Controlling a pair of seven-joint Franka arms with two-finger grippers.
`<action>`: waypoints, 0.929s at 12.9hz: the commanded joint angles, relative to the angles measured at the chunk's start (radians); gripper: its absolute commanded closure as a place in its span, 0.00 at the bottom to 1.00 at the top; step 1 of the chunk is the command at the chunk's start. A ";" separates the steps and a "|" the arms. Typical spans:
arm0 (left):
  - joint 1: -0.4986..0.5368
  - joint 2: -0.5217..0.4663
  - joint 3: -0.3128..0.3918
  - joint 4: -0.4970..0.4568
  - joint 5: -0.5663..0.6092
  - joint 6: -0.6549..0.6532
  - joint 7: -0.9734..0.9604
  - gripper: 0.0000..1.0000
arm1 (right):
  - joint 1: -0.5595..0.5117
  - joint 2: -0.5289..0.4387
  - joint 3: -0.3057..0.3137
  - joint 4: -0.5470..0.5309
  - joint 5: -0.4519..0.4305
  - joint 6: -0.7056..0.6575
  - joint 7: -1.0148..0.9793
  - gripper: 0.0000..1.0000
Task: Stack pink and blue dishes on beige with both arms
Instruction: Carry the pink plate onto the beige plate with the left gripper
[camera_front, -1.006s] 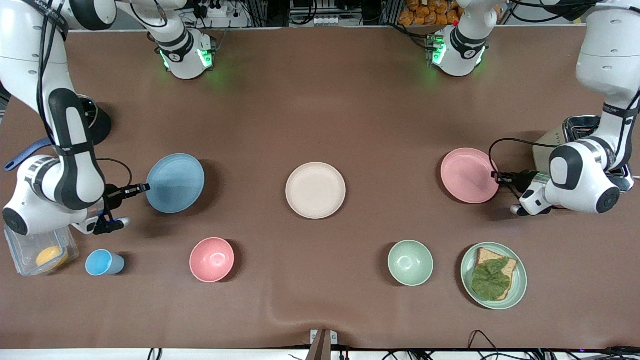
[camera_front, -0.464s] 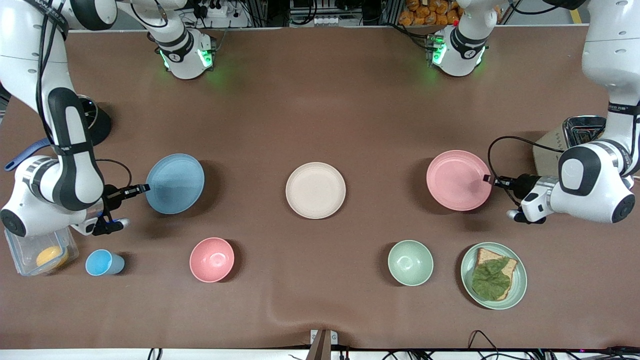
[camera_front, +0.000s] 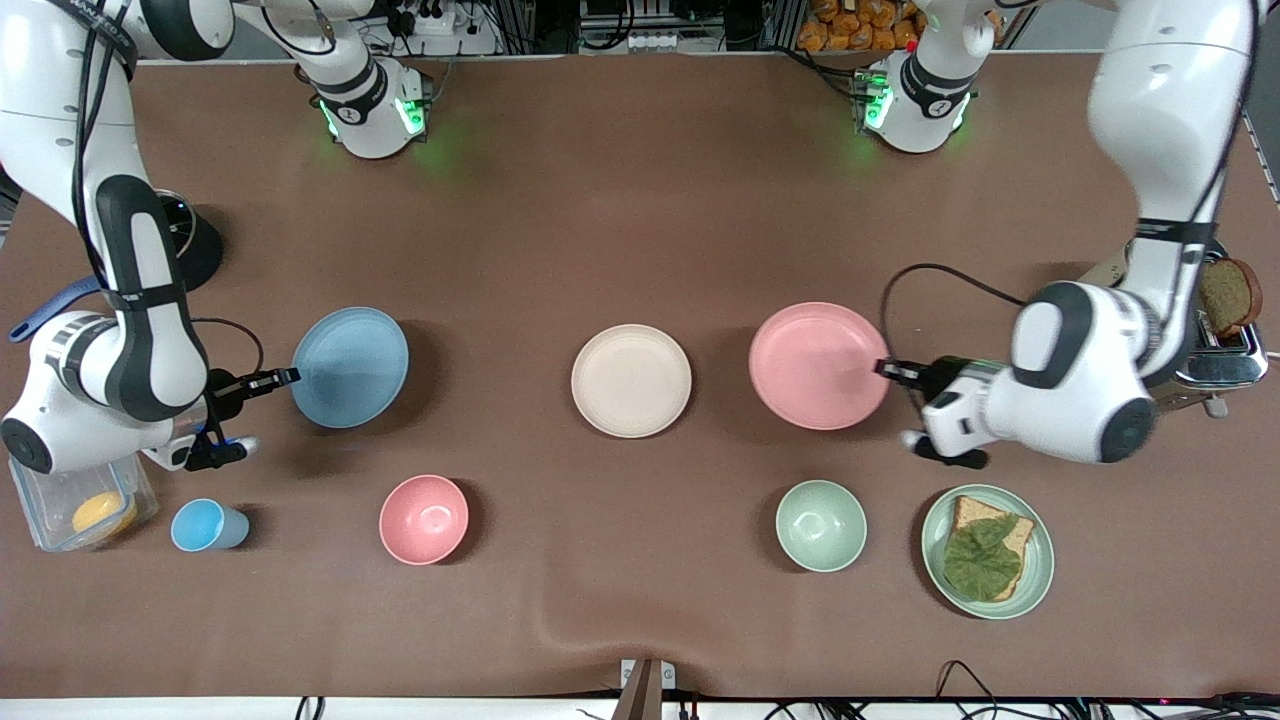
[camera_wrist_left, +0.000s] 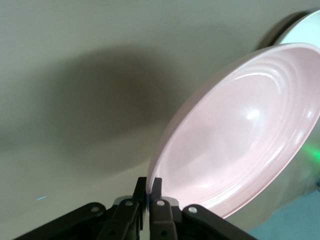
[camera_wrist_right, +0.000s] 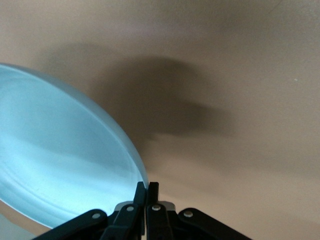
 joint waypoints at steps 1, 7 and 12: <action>-0.142 0.053 0.013 0.054 -0.015 0.110 -0.160 1.00 | 0.000 -0.002 -0.001 0.007 0.018 -0.013 0.012 1.00; -0.313 0.166 0.011 0.057 -0.063 0.423 -0.287 1.00 | 0.000 0.000 -0.001 0.007 0.018 -0.013 0.012 1.00; -0.328 0.170 0.013 0.046 -0.071 0.434 -0.285 1.00 | 0.003 0.000 -0.001 0.007 0.018 -0.012 0.015 1.00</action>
